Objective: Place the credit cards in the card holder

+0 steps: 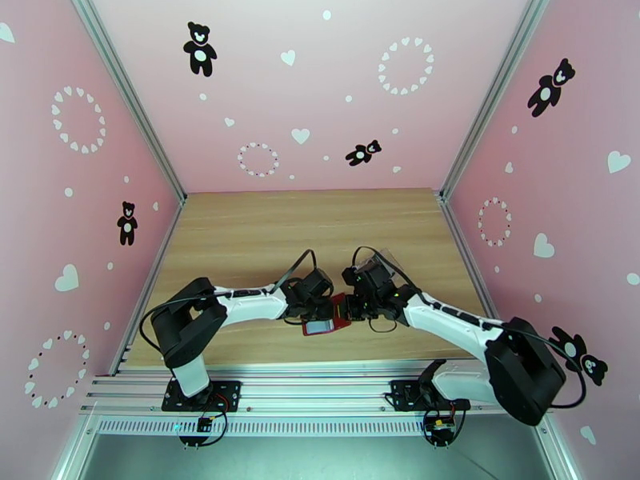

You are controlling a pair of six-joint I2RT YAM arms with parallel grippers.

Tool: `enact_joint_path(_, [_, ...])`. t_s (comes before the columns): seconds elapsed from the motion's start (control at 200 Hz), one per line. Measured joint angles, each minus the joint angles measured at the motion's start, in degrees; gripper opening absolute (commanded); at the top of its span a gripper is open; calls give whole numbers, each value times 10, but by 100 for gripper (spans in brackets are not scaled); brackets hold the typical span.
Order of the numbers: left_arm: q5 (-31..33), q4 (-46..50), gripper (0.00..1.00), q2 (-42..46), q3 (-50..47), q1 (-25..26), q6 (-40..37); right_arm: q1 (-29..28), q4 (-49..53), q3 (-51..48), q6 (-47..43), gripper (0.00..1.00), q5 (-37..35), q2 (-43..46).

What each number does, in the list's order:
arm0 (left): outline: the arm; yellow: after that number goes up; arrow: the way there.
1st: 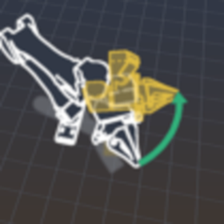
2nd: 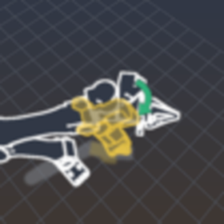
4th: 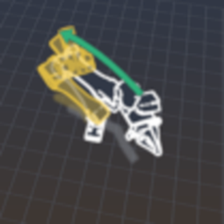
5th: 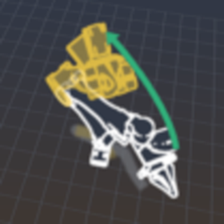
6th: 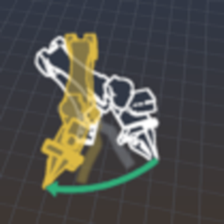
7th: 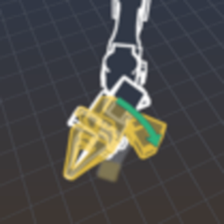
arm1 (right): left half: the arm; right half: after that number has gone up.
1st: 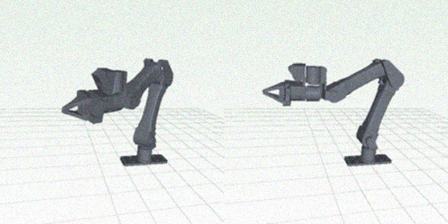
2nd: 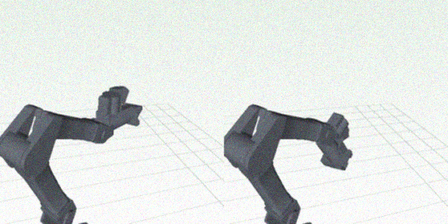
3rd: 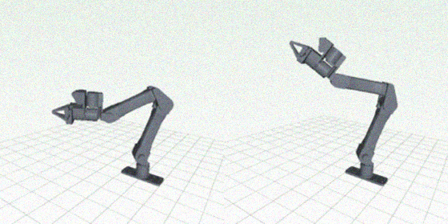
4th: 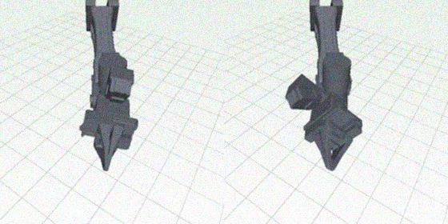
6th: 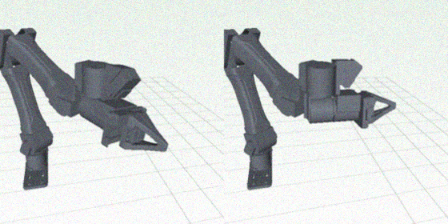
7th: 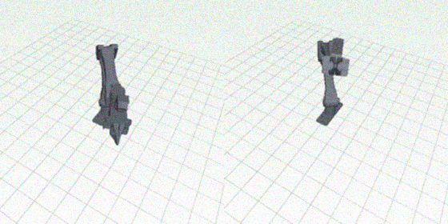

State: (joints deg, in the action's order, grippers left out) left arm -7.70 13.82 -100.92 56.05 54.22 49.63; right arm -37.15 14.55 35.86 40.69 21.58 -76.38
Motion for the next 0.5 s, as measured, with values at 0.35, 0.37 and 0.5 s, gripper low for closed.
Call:
enact_joint_path(0.35, [46,13,29,138,-75,-1,1,0,-23,-12,-8,2,-15,-52])
enact_joint_path(0.37, [49,11,29,145,-86,-1,2,0,-24,-12,-8,3,-15,-54])
enact_joint_path(0.5, [52,12,27,155,-135,-7,8,0,-29,-12,-8,3,-17,-64])
